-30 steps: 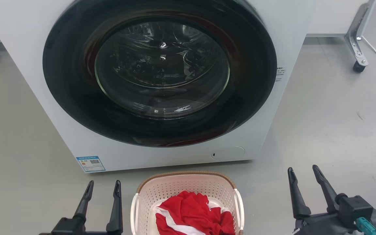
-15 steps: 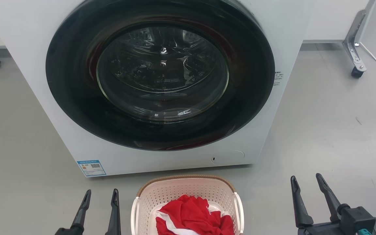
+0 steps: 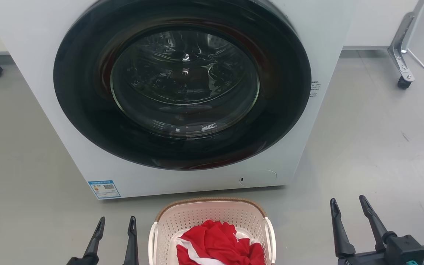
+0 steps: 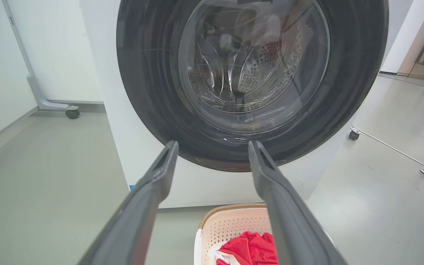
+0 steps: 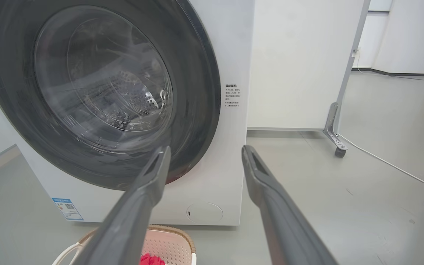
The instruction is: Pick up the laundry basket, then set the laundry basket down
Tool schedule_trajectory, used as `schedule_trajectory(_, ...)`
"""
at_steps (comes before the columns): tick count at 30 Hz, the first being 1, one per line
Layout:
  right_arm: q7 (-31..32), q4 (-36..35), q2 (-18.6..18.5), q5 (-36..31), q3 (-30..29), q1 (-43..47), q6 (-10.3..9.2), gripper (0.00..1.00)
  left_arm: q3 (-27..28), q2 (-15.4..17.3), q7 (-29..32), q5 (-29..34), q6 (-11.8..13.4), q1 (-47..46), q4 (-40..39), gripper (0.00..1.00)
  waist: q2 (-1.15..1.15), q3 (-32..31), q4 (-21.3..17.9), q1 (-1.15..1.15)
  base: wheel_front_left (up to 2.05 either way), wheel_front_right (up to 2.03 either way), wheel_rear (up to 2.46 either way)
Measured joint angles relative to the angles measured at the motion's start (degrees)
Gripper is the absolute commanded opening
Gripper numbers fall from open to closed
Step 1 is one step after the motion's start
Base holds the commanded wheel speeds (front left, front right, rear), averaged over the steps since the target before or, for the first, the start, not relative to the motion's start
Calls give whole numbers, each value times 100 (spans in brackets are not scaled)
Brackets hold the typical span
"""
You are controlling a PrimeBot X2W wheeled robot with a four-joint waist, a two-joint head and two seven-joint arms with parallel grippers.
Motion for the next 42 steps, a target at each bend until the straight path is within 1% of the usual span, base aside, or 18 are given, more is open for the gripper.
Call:
schedule_trajectory(4, 3, -48, 21, -37, -12, 0, -1, 100, 12, -20, 67, 37, 1, 1, -36, 100, 0, 9, 6, 0, 0, 0, 0)
schedule_trajectory(5, 11, -66, 23, -59, -10, 1, -1, 0, 15, -20, 92, 41, 1, 3, -45, 0, 0, 14, 8, 0, 0, 0, 0)
schedule_trajectory(11, 44, 154, 112, -33, -3, 105, 18, 0, 4, -57, 103, -20, -9, 41, 169, 0, 0, 16, 9, 0, 0, 0, 0)
schedule_trajectory(15, 99, 188, 131, 176, -98, 103, 60, 0, 81, -67, 169, -157, -59, 38, 210, 0, 0, 9, 10, 0, 0, 0, 0)
schedule_trajectory(20, 203, 237, 172, 513, -214, 92, 116, 0, 171, -80, 253, -505, -149, 23, 261, 0, 0, 2, 11, 0, 0, 0, 0)
schedule_trajectory(22, 248, 259, 186, 704, -265, 83, 164, 0, 203, -92, 298, -730, -158, 14, 286, 0, 0, -1, 11, 0, 0, 0, 0)
schedule_trajectory(24, 296, 278, 199, 890, -310, 75, 170, 0, 245, -103, 347, -873, -180, 3, 312, 0, 0, -4, 12, 0, 0, 0, 0)
schedule_trajectory(25, 347, 303, 218, 1078, -354, 65, 218, 0, 286, -112, 381, -1074, -209, -2, 335, 0, 0, -7, 12, 0, 0, 0, 0)
schedule_trajectory(39, 665, 458, 341, 2149, -689, -42, 396, 0, 533, -176, 648, -2116, -407, -147, 499, 0, 1, -29, 15, 0, 0, 0, 0)
schedule_trajectory(42, 743, 499, 360, 2381, -760, -69, 420, 0, 583, -193, 703, -2280, -414, -178, 537, 0, 0, -34, 15, 0, 0, 0, 0)
